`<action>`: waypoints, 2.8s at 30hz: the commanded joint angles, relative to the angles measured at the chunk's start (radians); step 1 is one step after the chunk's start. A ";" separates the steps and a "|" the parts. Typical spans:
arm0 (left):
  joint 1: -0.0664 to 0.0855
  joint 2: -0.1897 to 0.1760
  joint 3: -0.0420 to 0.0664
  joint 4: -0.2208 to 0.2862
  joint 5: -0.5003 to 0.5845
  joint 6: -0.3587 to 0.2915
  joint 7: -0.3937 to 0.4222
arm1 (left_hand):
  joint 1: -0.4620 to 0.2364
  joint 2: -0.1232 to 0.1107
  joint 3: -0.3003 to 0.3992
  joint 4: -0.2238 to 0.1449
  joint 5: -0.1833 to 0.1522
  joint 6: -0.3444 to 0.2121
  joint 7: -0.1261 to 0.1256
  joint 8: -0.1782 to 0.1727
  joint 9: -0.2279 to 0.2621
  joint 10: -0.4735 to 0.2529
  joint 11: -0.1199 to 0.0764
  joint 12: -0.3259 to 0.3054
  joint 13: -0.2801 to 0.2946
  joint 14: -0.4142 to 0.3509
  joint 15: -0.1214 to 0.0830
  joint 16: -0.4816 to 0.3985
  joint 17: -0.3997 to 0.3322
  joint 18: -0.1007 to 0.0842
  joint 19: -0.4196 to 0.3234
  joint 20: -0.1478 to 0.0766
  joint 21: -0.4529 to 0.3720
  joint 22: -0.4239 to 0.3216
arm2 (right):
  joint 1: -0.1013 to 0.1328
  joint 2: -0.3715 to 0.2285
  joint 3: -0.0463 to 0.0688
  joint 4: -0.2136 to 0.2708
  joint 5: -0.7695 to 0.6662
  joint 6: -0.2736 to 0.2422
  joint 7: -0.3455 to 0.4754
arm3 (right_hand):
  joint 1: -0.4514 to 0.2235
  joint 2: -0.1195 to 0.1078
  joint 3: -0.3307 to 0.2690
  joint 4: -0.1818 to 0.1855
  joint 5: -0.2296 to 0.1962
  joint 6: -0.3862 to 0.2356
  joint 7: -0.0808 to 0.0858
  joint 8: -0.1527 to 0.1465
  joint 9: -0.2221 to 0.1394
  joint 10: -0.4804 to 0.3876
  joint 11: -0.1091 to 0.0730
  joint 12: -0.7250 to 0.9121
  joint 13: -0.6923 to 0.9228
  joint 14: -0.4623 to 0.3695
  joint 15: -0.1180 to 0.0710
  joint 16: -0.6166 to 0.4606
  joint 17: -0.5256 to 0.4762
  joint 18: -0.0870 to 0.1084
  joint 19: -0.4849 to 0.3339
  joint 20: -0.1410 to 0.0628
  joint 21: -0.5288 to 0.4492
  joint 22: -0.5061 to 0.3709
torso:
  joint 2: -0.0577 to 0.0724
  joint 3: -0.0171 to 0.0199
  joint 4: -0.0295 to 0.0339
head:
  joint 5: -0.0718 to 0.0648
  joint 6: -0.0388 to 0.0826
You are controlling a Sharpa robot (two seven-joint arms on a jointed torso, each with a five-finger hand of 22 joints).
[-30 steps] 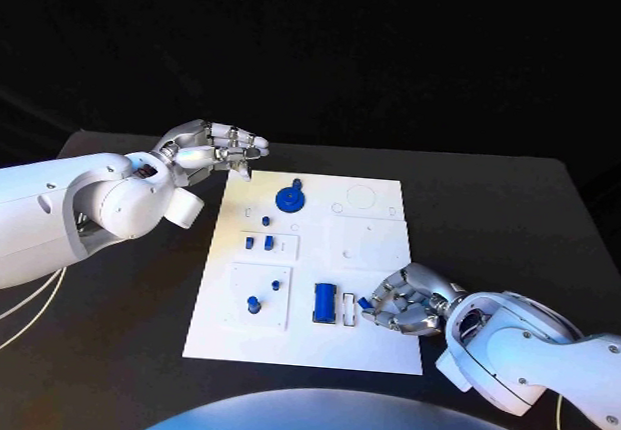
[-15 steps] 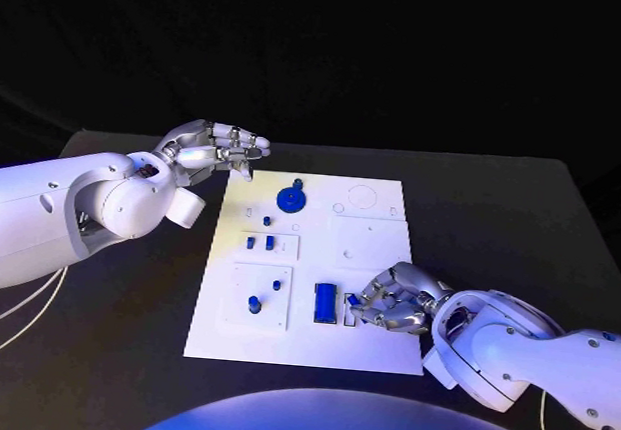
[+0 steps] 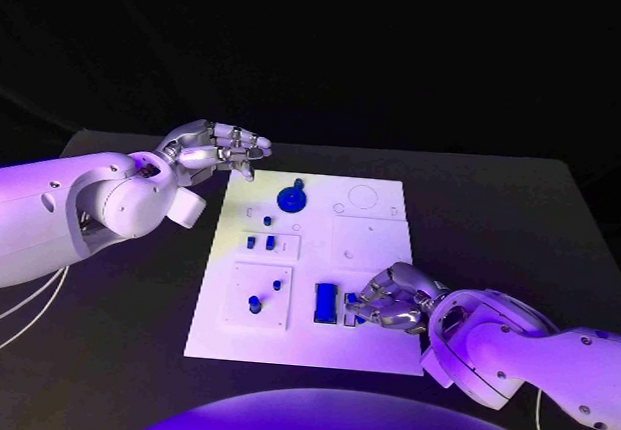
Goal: Assemble the parts on the task board
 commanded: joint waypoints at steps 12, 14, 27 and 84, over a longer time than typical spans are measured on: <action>0.001 0.002 0.001 0.002 0.000 0.015 0.004 | -0.005 0.007 0.000 -0.005 0.005 -0.004 0.002 0.004 -0.001 -0.008 0.003 0.004 -0.002 -0.007 0.001 0.007 -0.001 0.014 -0.002 0.002 0.000 0.001 | -0.001 0.010 0.000 0.001 -0.013 0.032 -0.003 | -0.106 -0.009 -0.131 0.009 -0.009 0.020 -0.009 -0.014 -0.009 0.062 0.008 0.009 0.185 0.095 0.003 0.005 0.202 -0.014 0.021 0.002 0.002 0.190 | 0.000 0.0002 -0.0002 | 0.000 0.000; 0.001 0.002 0.001 0.002 0.000 0.015 0.004 | -0.005 0.007 0.000 -0.005 0.005 -0.004 0.002 0.004 -0.001 -0.008 0.003 0.004 -0.002 -0.007 0.001 0.007 -0.001 0.014 -0.002 0.002 0.000 0.001 | -0.002 0.010 0.000 0.001 -0.013 0.031 -0.001 | -0.112 -0.011 -0.147 0.010 -0.009 0.021 -0.009 -0.015 -0.010 0.062 0.008 0.010 0.185 0.095 0.003 0.005 0.202 -0.014 0.020 0.002 -0.001 0.189 | 0.000 0.0003 0.0000 | 0.000 0.000; 0.001 0.003 0.001 0.001 0.000 0.016 0.004 | -0.005 0.007 0.000 -0.005 0.005 -0.004 0.002 0.004 -0.001 -0.008 0.003 0.004 -0.002 -0.007 0.001 0.007 -0.001 0.014 -0.002 0.002 0.000 0.001 | -0.002 0.009 0.000 0.002 -0.010 0.036 0.013 | -0.107 -0.004 -0.178 0.004 -0.006 0.023 -0.012 -0.018 -0.011 0.063 0.006 0.011 0.187 0.096 0.001 0.005 0.203 -0.014 0.020 0.001 0.000 0.189 | 0.000 -0.0003 0.0000 | 0.000 0.000; 0.000 -0.003 0.000 0.002 0.000 0.017 0.001 | -0.008 0.008 0.002 -0.005 0.006 -0.005 0.002 0.005 -0.002 -0.010 0.003 0.007 -0.002 -0.007 0.002 0.007 -0.002 0.014 -0.003 0.003 0.000 0.001 | -0.040 0.006 -0.001 -0.057 -0.173 -0.072 0.291 | 0.222 0.057 -0.021 -0.221 0.000 0.014 0.030 -0.123 -0.088 0.059 0.041 0.014 0.191 0.096 0.032 0.006 0.205 -0.011 0.014 0.029 -0.011 0.187 | 0.000 -0.0005 -0.0003 | 0.006 0.000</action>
